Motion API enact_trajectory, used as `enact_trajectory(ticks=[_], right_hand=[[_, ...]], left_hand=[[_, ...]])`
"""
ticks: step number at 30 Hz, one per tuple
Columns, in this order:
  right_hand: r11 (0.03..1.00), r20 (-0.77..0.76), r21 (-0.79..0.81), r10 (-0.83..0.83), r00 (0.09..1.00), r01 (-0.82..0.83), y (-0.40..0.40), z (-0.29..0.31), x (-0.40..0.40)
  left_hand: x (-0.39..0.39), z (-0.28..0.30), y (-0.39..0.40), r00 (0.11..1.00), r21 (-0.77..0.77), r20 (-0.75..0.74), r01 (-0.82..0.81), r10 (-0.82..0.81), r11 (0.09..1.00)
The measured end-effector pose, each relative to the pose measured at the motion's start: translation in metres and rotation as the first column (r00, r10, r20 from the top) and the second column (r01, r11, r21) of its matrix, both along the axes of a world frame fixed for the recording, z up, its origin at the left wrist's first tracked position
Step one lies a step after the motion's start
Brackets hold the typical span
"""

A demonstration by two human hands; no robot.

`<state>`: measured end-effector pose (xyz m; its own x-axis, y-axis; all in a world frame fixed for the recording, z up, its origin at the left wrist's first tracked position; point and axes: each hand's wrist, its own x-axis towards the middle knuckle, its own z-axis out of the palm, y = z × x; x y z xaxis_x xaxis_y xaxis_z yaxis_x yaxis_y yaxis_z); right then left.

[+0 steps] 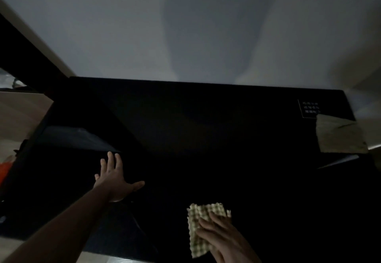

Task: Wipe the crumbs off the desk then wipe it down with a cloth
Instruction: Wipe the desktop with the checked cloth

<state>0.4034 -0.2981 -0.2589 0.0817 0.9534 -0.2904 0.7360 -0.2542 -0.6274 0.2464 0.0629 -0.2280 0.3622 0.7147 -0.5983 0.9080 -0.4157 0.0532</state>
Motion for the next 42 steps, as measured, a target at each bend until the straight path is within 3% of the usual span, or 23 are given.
enact_trajectory(ticks=[3, 6, 13, 15, 17, 20, 22, 27, 33, 38, 42], right_hand=[[0.941, -0.133, 0.117, -0.300, 0.944, 0.316, 0.015, 0.010, 0.013], [0.788, -0.251, 0.185, -0.540, 0.804, 0.587, 0.053, 0.024, 0.065], [0.615, -0.040, 0.339, -0.747, 0.664, 0.712, 0.167, 0.046, 0.226], [0.631, 0.043, 0.385, -0.741, 0.670, 0.674, 0.192, 0.045, 0.259], [0.706, 0.133, 0.380, -0.681, 0.720, 0.598, 0.213, 0.034, 0.283], [0.872, 0.356, 0.157, -0.487, 0.797, 0.463, 0.234, 0.000, 0.294], [0.886, 0.444, 0.025, -0.424, 0.789, 0.462, 0.234, -0.021, 0.282], [0.905, 0.354, 0.215, -0.423, 0.834, 0.368, 0.194, -0.028, 0.210], [0.964, 0.267, 0.197, -0.230, 0.936, 0.180, 0.089, -0.023, 0.096], [0.980, 0.117, 0.056, -0.198, 0.973, 0.192, -0.005, -0.001, 0.024], [0.985, 0.119, -0.051, -0.157, 0.980, 0.164, -0.013, 0.015, 0.014]], left_hand=[[0.000, -0.001, 0.000, 1.000, 0.001, 0.003, -0.002, 0.002, 1.000], [-0.003, -0.003, 0.001, 1.000, 0.010, 0.016, -0.009, 0.009, 1.000], [-0.006, -0.012, 0.004, 0.999, 0.011, 0.044, -0.020, 0.019, 1.000], [-0.007, -0.014, 0.005, 0.998, 0.007, 0.055, -0.025, 0.024, 1.000], [-0.008, -0.016, 0.005, 0.997, 0.003, 0.069, -0.030, 0.030, 1.000], [-0.009, -0.018, 0.006, 0.996, 0.004, 0.084, -0.032, 0.032, 0.999], [-0.009, -0.018, 0.008, 0.996, 0.004, 0.080, -0.028, 0.027, 1.000], [-0.008, -0.016, 0.009, 0.997, -0.009, 0.069, -0.040, 0.041, 0.999], [-0.005, -0.011, 0.004, 0.997, 0.022, 0.061, -0.045, 0.043, 0.999], [-0.005, -0.008, 0.003, 0.996, 0.024, 0.074, -0.051, 0.050, 0.998], [-0.006, -0.009, 0.003, 0.995, 0.035, 0.080, -0.055, 0.052, 0.998]])
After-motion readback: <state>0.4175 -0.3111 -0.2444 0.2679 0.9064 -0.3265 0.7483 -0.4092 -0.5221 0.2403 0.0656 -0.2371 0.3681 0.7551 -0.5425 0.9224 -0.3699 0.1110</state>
